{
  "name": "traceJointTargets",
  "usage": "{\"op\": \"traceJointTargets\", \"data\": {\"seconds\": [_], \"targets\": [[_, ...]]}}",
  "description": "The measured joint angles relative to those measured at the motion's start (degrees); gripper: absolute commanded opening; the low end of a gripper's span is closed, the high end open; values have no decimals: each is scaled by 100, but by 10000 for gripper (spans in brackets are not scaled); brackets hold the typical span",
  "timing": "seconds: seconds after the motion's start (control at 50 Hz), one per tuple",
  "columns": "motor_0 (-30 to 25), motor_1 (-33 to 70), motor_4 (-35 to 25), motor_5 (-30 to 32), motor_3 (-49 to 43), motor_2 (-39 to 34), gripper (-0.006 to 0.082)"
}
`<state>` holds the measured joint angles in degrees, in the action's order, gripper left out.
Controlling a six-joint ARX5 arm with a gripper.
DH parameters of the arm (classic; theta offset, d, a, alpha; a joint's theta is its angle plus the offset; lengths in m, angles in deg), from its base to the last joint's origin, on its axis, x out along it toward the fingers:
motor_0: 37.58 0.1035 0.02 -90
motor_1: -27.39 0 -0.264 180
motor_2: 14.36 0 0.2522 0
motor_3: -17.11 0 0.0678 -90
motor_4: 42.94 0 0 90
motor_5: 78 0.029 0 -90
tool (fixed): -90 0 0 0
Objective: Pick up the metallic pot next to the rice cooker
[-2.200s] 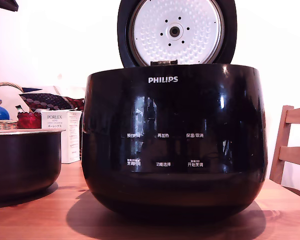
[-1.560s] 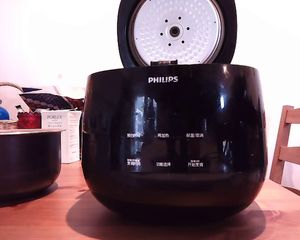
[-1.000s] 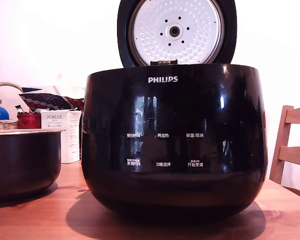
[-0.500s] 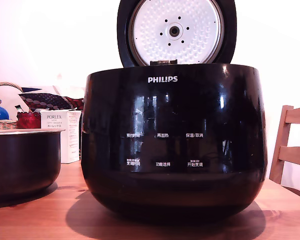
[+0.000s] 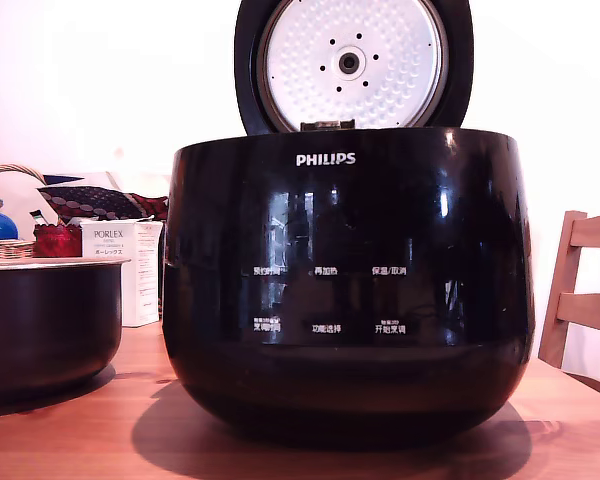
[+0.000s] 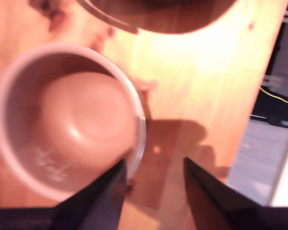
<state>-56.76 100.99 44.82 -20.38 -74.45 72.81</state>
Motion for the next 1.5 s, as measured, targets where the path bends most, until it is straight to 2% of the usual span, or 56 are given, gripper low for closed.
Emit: {"op": "traceJointTargets", "data": {"seconds": [0.14, 0.26, 0.34, 0.48, 0.76, 1.5], "targets": [[15, -2, 48, 262, 210, -632, 351], [17, 0, 63, 284, 647, -874, 401], [50, 0, 83, 332, 903, -883, 406], [254, 0, 87, 409, 1213, -898, 473], [772, 4, 39, 498, 1316, -907, 494], [758, 1016, -68, 710, 1700, -949, 491]]}}
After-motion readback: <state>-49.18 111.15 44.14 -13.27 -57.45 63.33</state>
